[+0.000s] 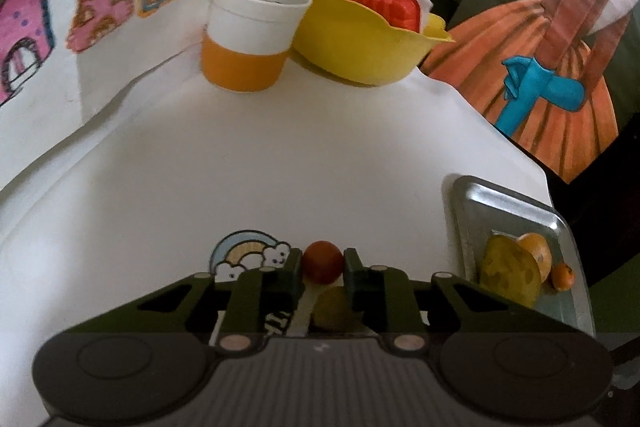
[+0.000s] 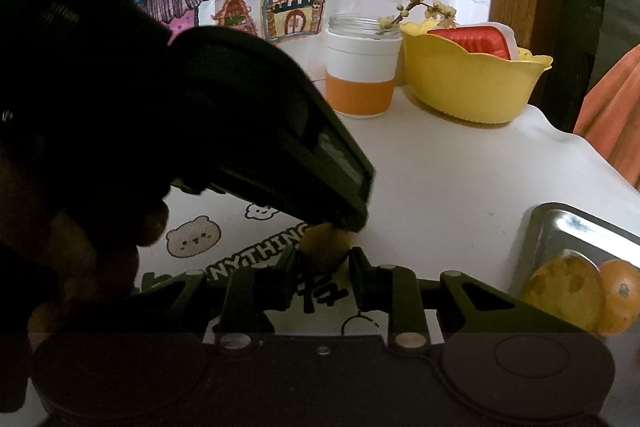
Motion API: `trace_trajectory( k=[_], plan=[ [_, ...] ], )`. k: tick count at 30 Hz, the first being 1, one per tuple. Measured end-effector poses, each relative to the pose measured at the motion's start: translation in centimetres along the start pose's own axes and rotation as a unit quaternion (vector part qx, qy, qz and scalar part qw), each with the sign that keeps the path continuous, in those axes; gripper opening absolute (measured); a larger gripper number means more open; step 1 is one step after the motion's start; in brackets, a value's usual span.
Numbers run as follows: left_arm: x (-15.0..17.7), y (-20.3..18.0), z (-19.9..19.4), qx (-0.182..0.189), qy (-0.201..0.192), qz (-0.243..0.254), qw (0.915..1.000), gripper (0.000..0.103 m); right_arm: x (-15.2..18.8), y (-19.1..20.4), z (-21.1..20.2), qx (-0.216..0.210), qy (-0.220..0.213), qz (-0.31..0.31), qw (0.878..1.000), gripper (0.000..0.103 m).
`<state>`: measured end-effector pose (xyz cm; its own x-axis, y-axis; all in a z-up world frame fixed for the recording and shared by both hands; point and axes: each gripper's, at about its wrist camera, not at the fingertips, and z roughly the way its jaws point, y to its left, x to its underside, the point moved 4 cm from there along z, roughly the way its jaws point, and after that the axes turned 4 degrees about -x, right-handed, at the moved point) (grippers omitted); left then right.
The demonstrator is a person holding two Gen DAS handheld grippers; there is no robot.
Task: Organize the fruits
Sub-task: 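Close the left tool on the red cherry tomato while the right tool closes on the small brown fruit, then carry the cherry tomato in the left tool while the right tool carries the brown fruit to the tray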
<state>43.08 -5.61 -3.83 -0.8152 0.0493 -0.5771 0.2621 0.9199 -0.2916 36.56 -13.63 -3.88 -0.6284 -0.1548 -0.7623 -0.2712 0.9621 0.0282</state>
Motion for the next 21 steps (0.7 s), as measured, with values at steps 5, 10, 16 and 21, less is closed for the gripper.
trace_trajectory(
  k=[5,10,16,21],
  plan=[
    [0.0,1.3,-0.6,-0.005,-0.005,-0.025,0.9997,0.023,0.2,-0.1,-0.3,0.002,0.001,0.001,1.0,0.03],
    [0.2,1.8,-1.1,-0.01,-0.008,-0.034,0.9993,0.023,0.4,-0.2,-0.4,0.002,0.001,0.001,1.0,0.03],
    [0.8,1.8,-1.5,-0.011,-0.007,-0.036,0.9993,0.023,1.0,-0.2,-1.1,0.002,0.002,0.002,1.0,0.03],
    [1.2,1.6,-1.7,-0.01,-0.008,-0.038,0.9992,0.023,1.2,0.0,-1.6,0.005,-0.001,0.006,1.0,0.03]
  ],
)
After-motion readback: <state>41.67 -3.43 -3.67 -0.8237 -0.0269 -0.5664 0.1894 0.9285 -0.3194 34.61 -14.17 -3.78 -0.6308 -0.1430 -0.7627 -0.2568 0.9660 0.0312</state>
